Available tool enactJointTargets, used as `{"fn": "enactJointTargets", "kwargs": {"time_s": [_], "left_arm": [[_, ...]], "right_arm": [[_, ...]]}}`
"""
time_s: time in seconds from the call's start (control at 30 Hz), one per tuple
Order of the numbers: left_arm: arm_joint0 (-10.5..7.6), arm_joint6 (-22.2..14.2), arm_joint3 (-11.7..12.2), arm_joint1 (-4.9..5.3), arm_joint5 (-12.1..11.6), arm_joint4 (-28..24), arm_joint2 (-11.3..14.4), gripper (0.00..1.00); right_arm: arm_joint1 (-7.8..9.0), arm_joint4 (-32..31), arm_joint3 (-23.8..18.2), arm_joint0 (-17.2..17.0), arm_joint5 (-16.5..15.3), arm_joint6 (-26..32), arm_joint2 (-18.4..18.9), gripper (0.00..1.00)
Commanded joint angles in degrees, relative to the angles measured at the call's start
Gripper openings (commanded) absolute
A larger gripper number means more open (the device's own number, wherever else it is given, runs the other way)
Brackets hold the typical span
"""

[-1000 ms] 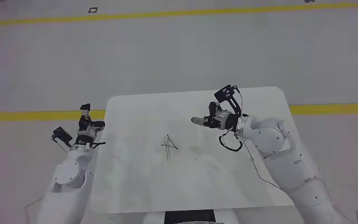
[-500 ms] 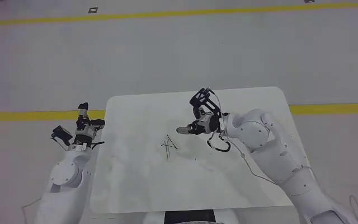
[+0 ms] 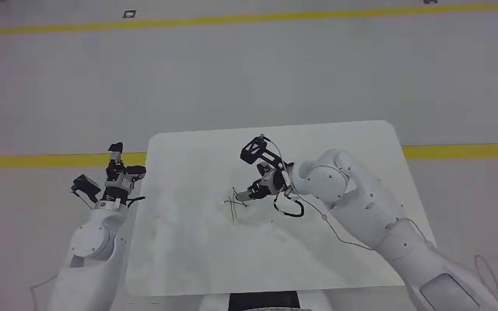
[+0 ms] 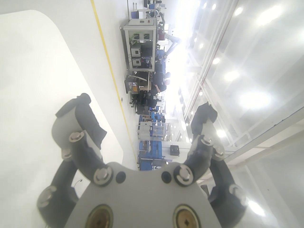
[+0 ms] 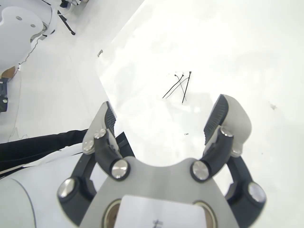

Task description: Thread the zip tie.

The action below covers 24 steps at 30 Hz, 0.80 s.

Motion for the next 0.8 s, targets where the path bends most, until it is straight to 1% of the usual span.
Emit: {"fn": "enactJointTargets", "kwargs": {"time_s": [0.0,0.07,0.1,0.2,0.23,0.3,0.33,0.43,0.5,0.53,0.77], "left_arm": [[0.0,0.0,0.0,0.0,0.0,0.0,0.0,1.0],[0.0,0.0,0.0,0.0,0.0,0.0,0.0,1.0],[0.0,0.0,0.0,0.0,0.0,0.0,0.0,1.0],[0.0,0.0,0.0,0.0,0.0,0.0,0.0,1.0],[0.0,0.0,0.0,0.0,0.0,0.0,0.0,1.0],[0.0,0.0,0.0,0.0,0.0,0.0,0.0,1.0],[0.0,0.0,0.0,0.0,0.0,0.0,0.0,1.0],[0.0,0.0,0.0,0.0,0.0,0.0,0.0,1.0],[0.0,0.0,0.0,0.0,0.0,0.0,0.0,1.0],[0.0,0.0,0.0,0.0,0.0,0.0,0.0,1.0],[0.0,0.0,0.0,0.0,0.0,0.0,0.0,1.0]], "right_arm": [[-0.4,-1.5,-0.6,1.1,-0.8,1.1,-2.3,1.0],[-1.16,-1.8,0.0,3.2,-0.2,2.3,-4.8,1.0],[-1.77,-1.3,1.5,4.7,0.3,3.4,-6.4,1.0],[-3.44,0.0,4.8,8.4,0.9,4.1,-10.2,1.0],[-4.28,0.6,6.1,10.1,1.0,4.4,-11.8,1.0],[-5.55,0.9,8.8,12.3,1.5,5.6,-14.6,1.0],[-6.44,1.2,10.5,13.7,2.1,5.9,-16.2,1.0],[-8.49,2.6,14.3,16.0,3.0,6.5,-19.6,1.0],[-10.01,4.7,17.7,16.7,2.1,5.4,-21.6,1.0],[-10.4,5.4,18.8,16.8,1.6,4.9,-22.0,1.0],[-10.4,5.4,18.8,16.8,1.6,4.9,-22.0,1.0]]}}
